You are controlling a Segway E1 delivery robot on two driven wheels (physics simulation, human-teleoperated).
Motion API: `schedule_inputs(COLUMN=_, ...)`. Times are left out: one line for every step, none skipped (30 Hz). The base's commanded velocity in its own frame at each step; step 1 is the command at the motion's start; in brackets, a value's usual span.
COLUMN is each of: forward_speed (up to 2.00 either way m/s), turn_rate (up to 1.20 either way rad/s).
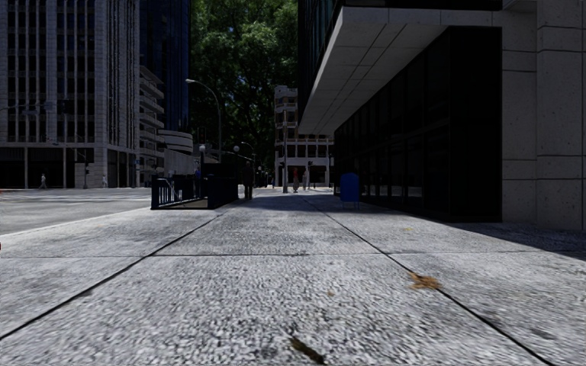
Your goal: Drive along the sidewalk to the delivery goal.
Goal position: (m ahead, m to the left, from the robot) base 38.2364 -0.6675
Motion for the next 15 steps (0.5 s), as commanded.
schedule_inputs(forward_speed=2.0, turn_rate=0.0)
schedule_inputs(forward_speed=2.0, turn_rate=0.0)
schedule_inputs(forward_speed=2.0, turn_rate=0.0)
schedule_inputs(forward_speed=2.0, turn_rate=0.0)
schedule_inputs(forward_speed=2.0, turn_rate=0.0)
schedule_inputs(forward_speed=2.0, turn_rate=0.0)
schedule_inputs(forward_speed=2.0, turn_rate=0.0)
schedule_inputs(forward_speed=2.0, turn_rate=0.0)
schedule_inputs(forward_speed=2.0, turn_rate=0.0)
schedule_inputs(forward_speed=2.0, turn_rate=0.0)
schedule_inputs(forward_speed=2.0, turn_rate=0.0)
schedule_inputs(forward_speed=2.0, turn_rate=0.0)
schedule_inputs(forward_speed=2.0, turn_rate=0.0)
schedule_inputs(forward_speed=2.0, turn_rate=0.0)
schedule_inputs(forward_speed=2.0, turn_rate=0.0)
